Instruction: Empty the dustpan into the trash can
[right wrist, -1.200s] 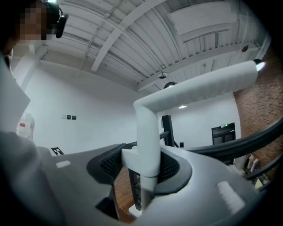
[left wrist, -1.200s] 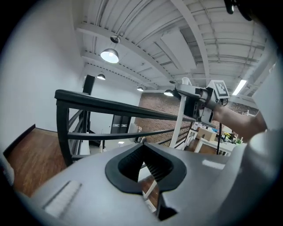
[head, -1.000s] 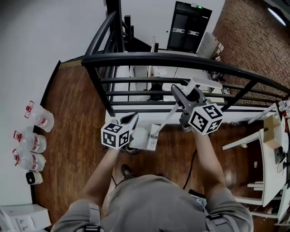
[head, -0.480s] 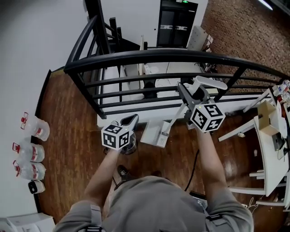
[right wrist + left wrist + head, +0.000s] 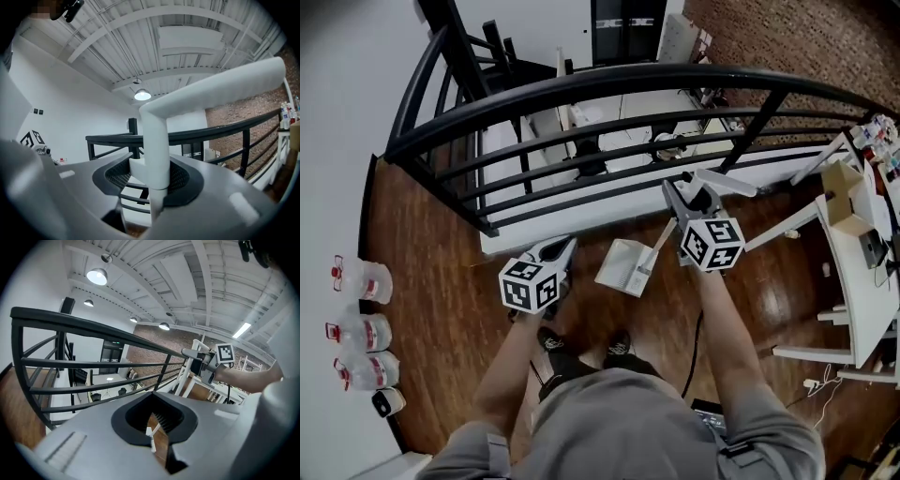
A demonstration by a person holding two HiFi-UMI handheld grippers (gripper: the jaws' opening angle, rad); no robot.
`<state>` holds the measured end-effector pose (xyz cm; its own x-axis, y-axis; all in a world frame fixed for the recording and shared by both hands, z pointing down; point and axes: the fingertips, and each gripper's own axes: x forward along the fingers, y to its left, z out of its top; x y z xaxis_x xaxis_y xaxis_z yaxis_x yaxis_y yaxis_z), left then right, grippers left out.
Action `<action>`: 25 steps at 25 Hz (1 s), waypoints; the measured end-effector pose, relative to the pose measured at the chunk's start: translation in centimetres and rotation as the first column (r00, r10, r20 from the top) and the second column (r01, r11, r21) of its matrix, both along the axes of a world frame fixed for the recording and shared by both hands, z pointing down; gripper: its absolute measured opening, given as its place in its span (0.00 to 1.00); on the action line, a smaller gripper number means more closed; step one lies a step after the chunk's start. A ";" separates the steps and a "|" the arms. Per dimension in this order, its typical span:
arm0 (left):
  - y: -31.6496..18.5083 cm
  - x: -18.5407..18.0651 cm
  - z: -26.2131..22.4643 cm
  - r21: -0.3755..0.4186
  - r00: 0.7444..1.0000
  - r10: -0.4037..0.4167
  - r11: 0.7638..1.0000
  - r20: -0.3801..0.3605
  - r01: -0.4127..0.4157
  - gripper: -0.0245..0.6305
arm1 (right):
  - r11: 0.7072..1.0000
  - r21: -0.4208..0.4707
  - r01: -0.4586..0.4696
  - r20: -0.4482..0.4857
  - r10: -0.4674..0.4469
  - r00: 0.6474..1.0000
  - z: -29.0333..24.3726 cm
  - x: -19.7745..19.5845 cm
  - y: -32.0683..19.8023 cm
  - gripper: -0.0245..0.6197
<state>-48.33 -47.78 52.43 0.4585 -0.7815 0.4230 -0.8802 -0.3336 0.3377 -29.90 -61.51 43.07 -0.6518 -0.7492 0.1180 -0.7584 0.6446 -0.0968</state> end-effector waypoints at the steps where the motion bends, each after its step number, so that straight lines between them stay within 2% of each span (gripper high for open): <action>1: -0.1 0.7 0.6 -0.012 1.000 0.009 1.000 -0.001 -0.009 0.04 | 1.000 -0.012 -0.002 0.001 0.002 1.000 1.2 0.6 -0.1 0.32; 7: -0.3 4.1 4.8 -0.079 0.999 0.043 0.996 -0.006 -0.044 0.04 | 0.996 -0.090 -0.015 -0.010 0.014 1.000 9.3 2.6 -0.4 0.31; 13: -0.1 5.8 7.8 -0.115 0.998 0.065 0.991 -0.015 -0.066 0.04 | 0.989 -0.141 -0.039 -0.026 0.036 0.999 15.4 2.8 -0.4 0.30; 21: 0.9 5.6 10.1 -0.149 0.997 0.066 0.986 -0.029 -0.070 0.04 | 0.984 -0.171 -0.058 -0.037 0.052 0.998 20.0 2.4 0.4 0.29; 25: 1.5 5.1 11.1 -0.167 0.997 0.072 0.983 -0.030 -0.076 0.04 | 0.985 -0.153 -0.085 -0.036 0.080 0.996 21.1 2.8 1.0 0.29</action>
<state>-43.25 -46.29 63.53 0.5237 -0.6640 0.5337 -0.8464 -0.3345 0.4145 -27.14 -60.50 64.18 -0.5828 -0.7718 0.2545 -0.8125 0.5587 -0.1664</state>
